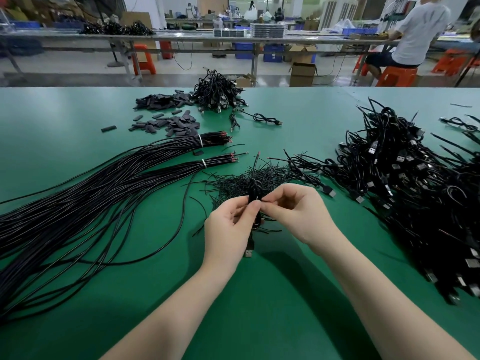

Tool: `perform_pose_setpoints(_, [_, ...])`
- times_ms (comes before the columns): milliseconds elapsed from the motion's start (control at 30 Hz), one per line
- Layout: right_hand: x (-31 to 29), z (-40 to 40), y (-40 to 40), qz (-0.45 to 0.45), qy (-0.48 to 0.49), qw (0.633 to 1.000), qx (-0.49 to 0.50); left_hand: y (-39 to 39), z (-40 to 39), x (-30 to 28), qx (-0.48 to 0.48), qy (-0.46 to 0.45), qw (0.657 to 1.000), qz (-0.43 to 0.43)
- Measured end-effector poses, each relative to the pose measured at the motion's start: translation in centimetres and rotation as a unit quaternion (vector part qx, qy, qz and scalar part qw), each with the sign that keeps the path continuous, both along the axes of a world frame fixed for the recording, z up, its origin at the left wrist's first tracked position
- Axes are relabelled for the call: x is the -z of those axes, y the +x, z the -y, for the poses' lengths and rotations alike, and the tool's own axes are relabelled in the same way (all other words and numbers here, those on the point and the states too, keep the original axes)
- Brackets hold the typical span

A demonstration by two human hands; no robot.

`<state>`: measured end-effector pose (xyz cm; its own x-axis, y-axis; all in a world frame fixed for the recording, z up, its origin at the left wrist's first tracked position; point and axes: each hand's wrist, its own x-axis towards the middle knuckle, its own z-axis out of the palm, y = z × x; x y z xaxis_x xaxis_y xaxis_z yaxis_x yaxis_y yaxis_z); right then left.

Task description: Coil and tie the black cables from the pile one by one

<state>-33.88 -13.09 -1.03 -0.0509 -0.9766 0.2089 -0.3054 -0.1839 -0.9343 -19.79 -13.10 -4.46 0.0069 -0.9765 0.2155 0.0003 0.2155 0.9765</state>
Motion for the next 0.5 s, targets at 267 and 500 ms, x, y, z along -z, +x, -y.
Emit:
perform_pose_setpoints(267, [-0.9,-0.3,-0.1,-0.232,-0.23,0.945,-0.004,-0.1,0.0,-1.3,0.038,0.142,0.976,-0.158])
perform_pose_setpoints(500, [0.0,0.0,-0.1,-0.421,-0.394,0.817,-0.022,0.8,0.5,-1.7,0.129,0.291,0.915,-0.247])
